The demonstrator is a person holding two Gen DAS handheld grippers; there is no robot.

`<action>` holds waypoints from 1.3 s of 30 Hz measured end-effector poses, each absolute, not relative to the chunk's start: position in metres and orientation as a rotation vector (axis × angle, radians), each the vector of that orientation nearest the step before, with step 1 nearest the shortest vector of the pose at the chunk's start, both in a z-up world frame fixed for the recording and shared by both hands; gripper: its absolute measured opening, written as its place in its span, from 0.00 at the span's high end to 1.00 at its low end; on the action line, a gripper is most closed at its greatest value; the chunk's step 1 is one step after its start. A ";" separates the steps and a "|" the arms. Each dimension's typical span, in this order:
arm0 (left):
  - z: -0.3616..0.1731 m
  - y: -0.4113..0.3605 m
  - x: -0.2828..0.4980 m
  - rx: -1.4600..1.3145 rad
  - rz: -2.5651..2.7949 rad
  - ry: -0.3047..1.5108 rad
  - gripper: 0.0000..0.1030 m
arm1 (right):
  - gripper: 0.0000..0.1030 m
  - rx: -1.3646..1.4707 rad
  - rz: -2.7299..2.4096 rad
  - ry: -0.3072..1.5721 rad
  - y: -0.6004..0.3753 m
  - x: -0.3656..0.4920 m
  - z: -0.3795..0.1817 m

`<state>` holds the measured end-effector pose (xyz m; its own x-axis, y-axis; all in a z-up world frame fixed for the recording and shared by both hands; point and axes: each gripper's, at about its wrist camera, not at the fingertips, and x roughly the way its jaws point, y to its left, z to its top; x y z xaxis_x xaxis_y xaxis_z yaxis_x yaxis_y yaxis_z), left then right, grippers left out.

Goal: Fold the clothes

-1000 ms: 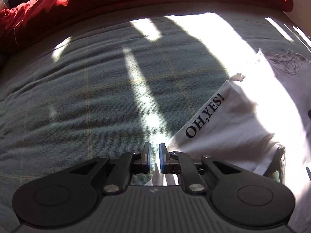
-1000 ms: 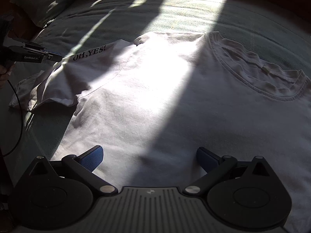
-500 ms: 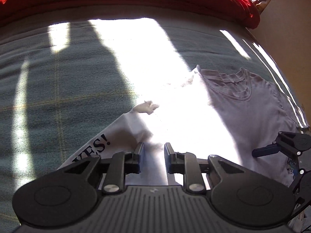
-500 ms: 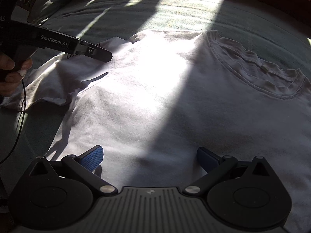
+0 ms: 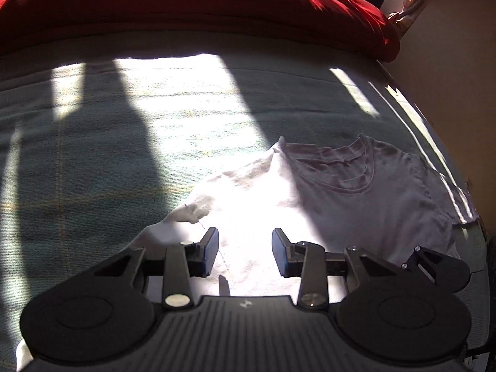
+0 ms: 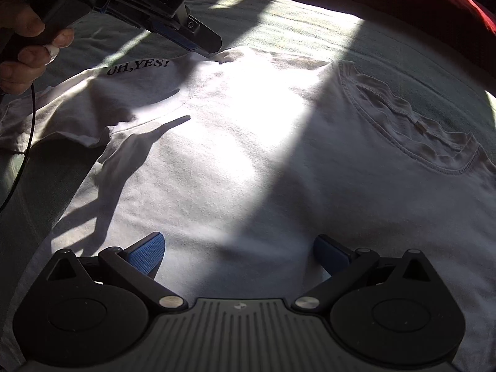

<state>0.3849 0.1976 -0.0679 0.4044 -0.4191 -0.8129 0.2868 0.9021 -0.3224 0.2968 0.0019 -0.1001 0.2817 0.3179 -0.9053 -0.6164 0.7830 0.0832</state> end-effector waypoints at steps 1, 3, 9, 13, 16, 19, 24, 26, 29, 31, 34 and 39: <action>-0.067 0.201 0.386 -0.141 -0.434 1.063 0.64 | 0.00 -0.311 0.639 1.121 0.002 0.297 -0.100; -0.064 0.207 0.389 -0.146 -0.407 1.057 0.64 | 0.00 -0.316 0.638 1.117 0.002 0.296 -0.100; -0.057 0.224 0.397 -0.159 -0.328 1.039 0.64 | 0.00 -0.332 0.642 1.109 0.003 0.294 -0.100; -0.051 0.237 0.399 -0.166 -0.275 1.029 0.61 | 0.00 -0.332 0.652 1.104 0.001 0.294 -0.098; -0.038 0.250 0.366 -0.175 -0.225 1.048 0.60 | 0.00 -0.344 0.661 1.107 0.002 0.294 -0.097; -0.036 0.263 0.326 -0.215 -0.150 1.079 0.60 | 0.00 -0.345 0.662 1.116 0.003 0.295 -0.097; -0.060 0.289 0.275 -0.289 0.011 1.132 0.60 | 0.00 -0.324 0.652 1.135 0.003 0.298 -0.094; -0.071 0.300 0.259 -0.313 0.076 1.147 0.60 | 0.00 -0.305 0.643 1.146 0.002 0.301 -0.093; -0.072 0.328 0.245 -0.382 0.169 1.125 0.60 | 0.00 -0.276 0.629 1.162 0.002 0.305 -0.090; -0.064 0.344 0.234 -0.417 0.207 1.101 0.60 | 0.00 -0.258 0.622 1.169 0.002 0.307 -0.088; -0.048 0.365 0.218 -0.437 0.253 1.064 0.60 | 0.00 -0.236 0.614 1.174 0.004 0.310 -0.085; -0.039 0.406 0.211 -0.260 0.382 1.030 0.60 | 0.00 -0.216 0.609 1.166 0.010 0.316 -0.079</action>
